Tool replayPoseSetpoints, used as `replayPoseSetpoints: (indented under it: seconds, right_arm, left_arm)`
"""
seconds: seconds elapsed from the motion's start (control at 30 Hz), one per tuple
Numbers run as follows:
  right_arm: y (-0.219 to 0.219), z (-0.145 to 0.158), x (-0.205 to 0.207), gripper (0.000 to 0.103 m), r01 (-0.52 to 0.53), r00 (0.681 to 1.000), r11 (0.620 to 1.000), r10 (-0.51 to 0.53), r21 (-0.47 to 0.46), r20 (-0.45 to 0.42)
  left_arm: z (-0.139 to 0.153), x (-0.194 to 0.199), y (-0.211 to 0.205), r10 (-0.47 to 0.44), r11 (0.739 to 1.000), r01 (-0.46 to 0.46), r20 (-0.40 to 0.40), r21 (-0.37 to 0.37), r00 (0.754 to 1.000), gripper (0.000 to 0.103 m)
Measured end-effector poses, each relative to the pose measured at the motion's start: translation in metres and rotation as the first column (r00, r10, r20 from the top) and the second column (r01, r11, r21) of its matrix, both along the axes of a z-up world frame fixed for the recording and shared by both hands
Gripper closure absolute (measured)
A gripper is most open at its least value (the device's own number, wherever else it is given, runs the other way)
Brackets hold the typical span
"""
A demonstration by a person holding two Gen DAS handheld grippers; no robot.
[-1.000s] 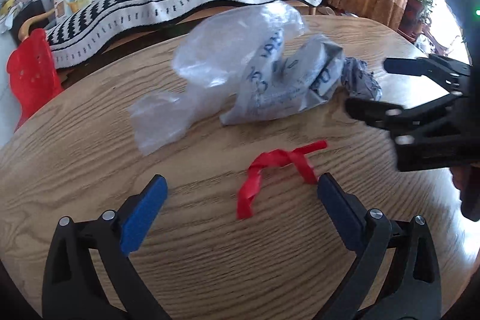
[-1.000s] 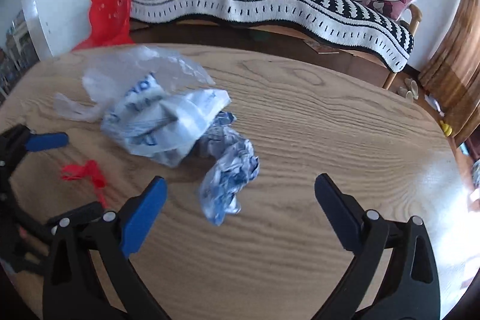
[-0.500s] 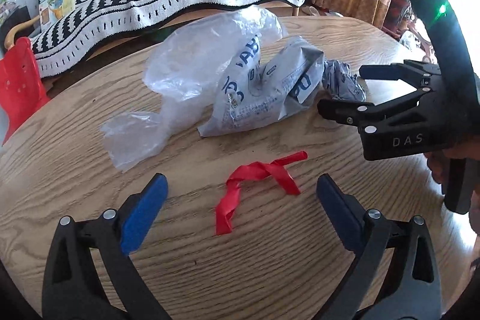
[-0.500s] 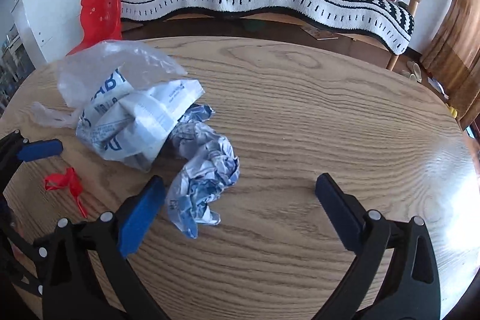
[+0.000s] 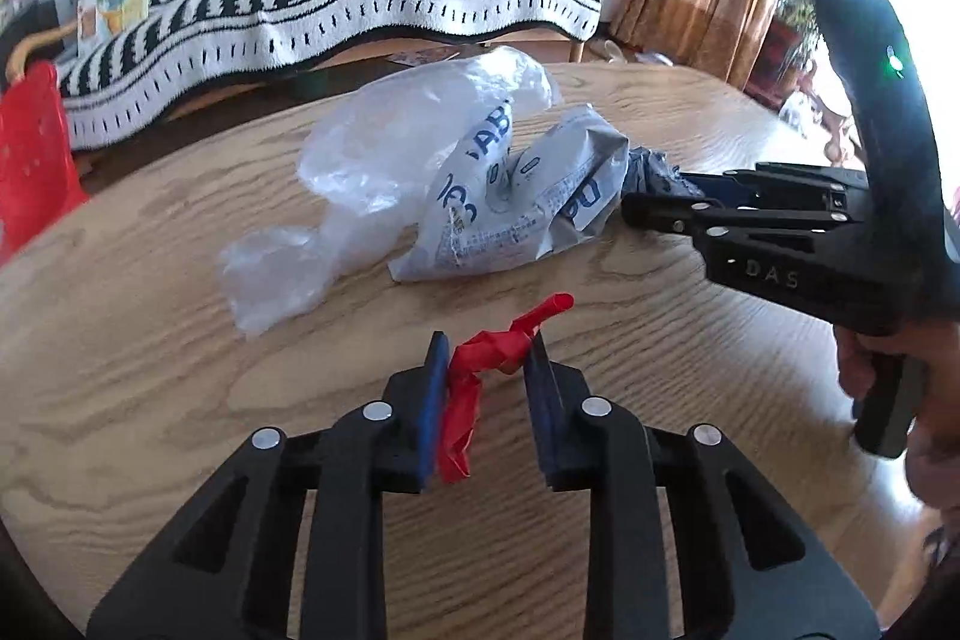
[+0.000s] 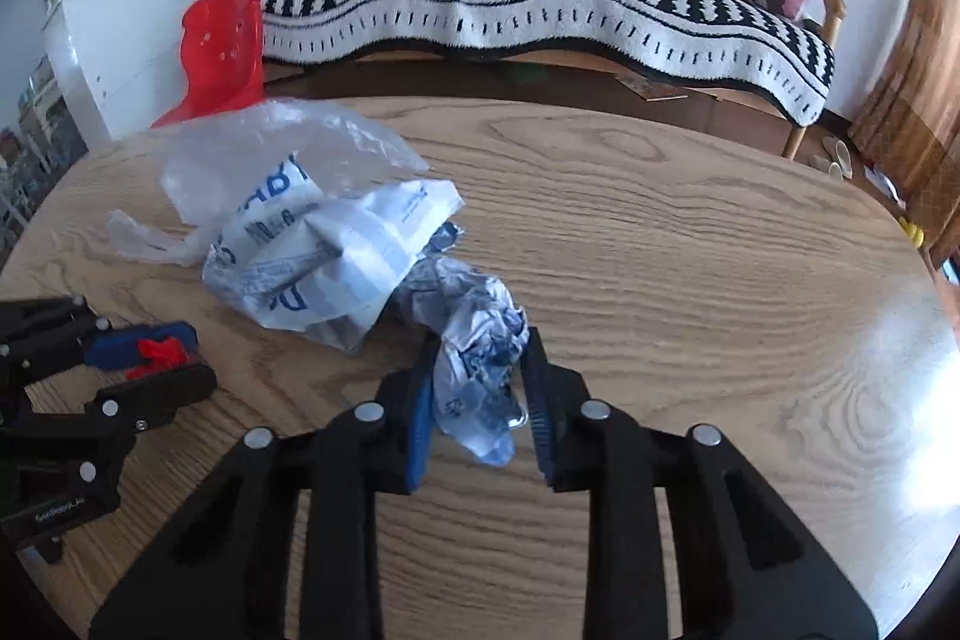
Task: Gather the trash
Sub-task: 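Grasp the red ribbon with left gripper while right gripper grasps crumpled foil, then carry both items over the black bin and open both grippers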
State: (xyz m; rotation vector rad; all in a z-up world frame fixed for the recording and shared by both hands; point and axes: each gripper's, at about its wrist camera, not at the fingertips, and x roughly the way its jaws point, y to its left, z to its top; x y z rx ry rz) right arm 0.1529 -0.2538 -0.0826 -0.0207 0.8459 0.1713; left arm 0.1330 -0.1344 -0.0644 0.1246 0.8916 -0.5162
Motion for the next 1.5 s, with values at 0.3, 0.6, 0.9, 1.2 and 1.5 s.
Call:
replayPoseSetpoints:
  seconds: [0.3, 0.6, 0.9, 1.2, 1.5]
  right_arm:
    - [-0.022, 0.011, -0.025, 0.079, 0.125, 0.990, 0.992, -0.126, 0.028, 0.061]
    - [-0.052, 0.059, -0.098, 0.079, 0.153, 0.975, 0.977, -0.173, 0.147, 0.138]
    - [-0.147, 0.118, -0.260, 0.079, 0.260, 0.927, 0.941, -0.307, 0.218, 0.218]
    - [-0.246, 0.066, -0.447, 0.079, 0.501, 0.838, 0.816, -0.541, 0.288, 0.076]
    - [-0.256, -0.069, -0.505, 0.079, 0.619, 0.785, 0.689, -0.564, 0.378, -0.257]
  left_arm:
    - [0.003, -0.011, -0.004, -0.008, 0.999, 0.006, 0.029, 0.039, 1.000, 0.080]
    - [0.057, -0.056, -0.020, -0.048, 0.997, 0.054, 0.098, -0.056, 0.994, 0.080]
    - [0.097, -0.184, -0.138, -0.289, 0.952, 0.298, 0.107, -0.076, 0.951, 0.080]
    - [0.033, -0.296, -0.235, -0.474, 0.880, 0.459, -0.141, -0.124, 0.869, 0.078]
    - [-0.048, -0.342, -0.281, -0.512, 0.848, 0.529, -0.217, 0.025, 0.831, 0.079]
